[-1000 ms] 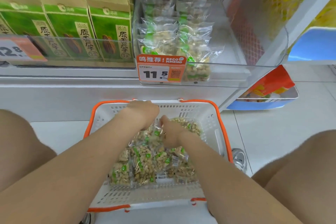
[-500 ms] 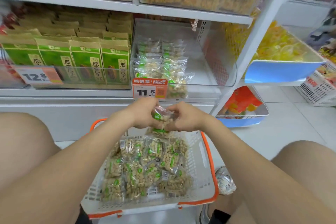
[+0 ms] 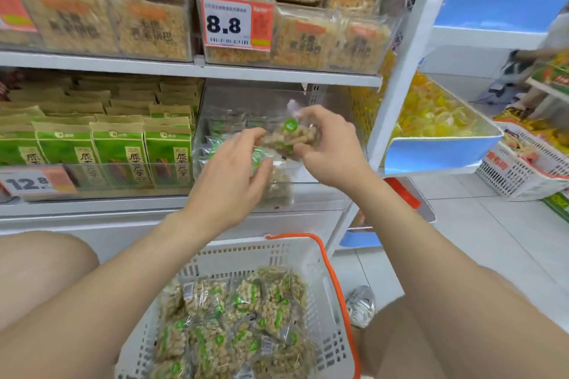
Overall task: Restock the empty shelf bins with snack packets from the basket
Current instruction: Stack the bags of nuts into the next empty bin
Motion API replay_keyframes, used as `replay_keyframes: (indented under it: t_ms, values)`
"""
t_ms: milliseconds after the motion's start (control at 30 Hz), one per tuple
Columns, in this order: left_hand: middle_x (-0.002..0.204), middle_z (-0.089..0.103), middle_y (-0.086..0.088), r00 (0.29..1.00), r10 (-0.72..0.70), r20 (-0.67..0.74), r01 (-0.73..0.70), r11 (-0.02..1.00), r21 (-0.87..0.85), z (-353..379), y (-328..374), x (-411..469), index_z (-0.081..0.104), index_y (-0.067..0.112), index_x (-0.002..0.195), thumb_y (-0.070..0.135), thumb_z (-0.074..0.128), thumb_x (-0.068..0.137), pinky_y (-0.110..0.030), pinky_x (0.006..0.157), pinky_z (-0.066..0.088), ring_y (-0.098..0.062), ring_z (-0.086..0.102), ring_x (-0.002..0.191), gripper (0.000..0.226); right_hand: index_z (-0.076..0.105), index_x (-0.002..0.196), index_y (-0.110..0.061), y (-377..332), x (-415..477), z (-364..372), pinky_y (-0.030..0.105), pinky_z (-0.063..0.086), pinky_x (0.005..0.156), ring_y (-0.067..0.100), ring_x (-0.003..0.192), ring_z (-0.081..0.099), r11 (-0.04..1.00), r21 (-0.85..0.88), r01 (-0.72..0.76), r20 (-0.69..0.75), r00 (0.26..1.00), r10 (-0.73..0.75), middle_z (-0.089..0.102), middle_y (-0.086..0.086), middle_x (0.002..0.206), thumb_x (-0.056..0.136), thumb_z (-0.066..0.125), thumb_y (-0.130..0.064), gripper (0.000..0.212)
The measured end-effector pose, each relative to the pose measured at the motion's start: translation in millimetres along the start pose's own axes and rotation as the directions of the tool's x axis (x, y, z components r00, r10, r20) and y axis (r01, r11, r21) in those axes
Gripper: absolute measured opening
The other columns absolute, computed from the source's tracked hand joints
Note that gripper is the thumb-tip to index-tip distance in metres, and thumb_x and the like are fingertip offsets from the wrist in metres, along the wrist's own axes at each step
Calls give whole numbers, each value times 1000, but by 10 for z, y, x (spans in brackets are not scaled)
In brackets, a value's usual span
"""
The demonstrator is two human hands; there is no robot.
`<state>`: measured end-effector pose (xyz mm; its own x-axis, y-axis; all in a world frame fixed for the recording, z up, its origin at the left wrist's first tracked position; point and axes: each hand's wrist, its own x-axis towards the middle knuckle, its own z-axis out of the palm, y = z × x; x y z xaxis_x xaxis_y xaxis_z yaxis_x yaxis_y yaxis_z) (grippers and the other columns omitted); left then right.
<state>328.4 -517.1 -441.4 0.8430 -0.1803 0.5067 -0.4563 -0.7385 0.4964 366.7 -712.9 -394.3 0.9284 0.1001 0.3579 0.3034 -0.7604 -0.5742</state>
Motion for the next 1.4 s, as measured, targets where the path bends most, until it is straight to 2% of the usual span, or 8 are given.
replay_keyframes:
  t_ms: [100,300,467,733,900,1033,1267,1400]
  values:
    - [142,49,-8,989,57,139,-83,978,191,47,-40,233,42,14,148,27,59,99,-49,107,43,-31,49,128,54,60,130,-27,183,250,59,34,47,80,26,105,61,990,-93,-110,-175,980,92,65,0,118,85,71,-11,49]
    - [169,24,-13,927,-69,369,-85,919,385,190,-108,812,36,9,156,56,38,106,-51,125,22,-31,18,157,69,58,118,-13,593,871,272,40,41,77,46,110,59,872,-470,-137,69,979,191,59,18,115,87,62,-6,32]
    - [147,53,-15,931,-183,316,62,932,358,401,-406,1118,54,7,140,46,34,108,-51,111,41,-34,48,135,55,59,128,-12,800,1346,490,43,54,94,43,118,62,798,-591,-117,217,930,297,59,19,129,92,67,-13,37]
    - [138,60,-9,934,-167,316,23,911,413,683,-530,1277,60,15,116,40,33,106,-47,98,44,-35,58,123,38,55,137,-20,1196,1919,909,45,50,103,43,135,50,857,-464,-223,195,918,344,51,18,143,92,65,-10,48]
    - [170,26,-6,904,-185,385,12,912,409,777,-583,1260,38,14,155,44,34,107,-55,120,30,-25,18,159,56,27,153,-10,1293,1913,1003,43,48,104,41,131,51,936,-217,-276,5,959,284,40,21,148,90,75,-21,80]
    - [171,26,-6,911,-169,376,15,925,380,757,-591,1268,38,15,156,45,38,105,-56,121,30,-25,19,159,59,28,149,-6,1314,1840,1025,38,51,95,38,123,58,960,-123,-253,14,966,257,53,16,138,85,83,-28,88]
    - [129,62,-7,944,-124,305,-1,926,379,632,-504,1192,59,14,131,42,44,104,-46,95,44,-33,58,118,42,24,153,-6,1125,1742,919,44,48,98,44,128,52,890,-355,-285,-77,958,276,37,20,148,90,81,-23,86]
    - [130,65,-4,973,-40,228,-37,945,325,507,-400,1074,61,15,133,40,44,105,-47,102,46,-28,58,120,41,34,150,-7,956,1524,868,47,51,93,45,127,51,820,-548,-164,-21,983,182,38,21,146,95,69,-16,66]
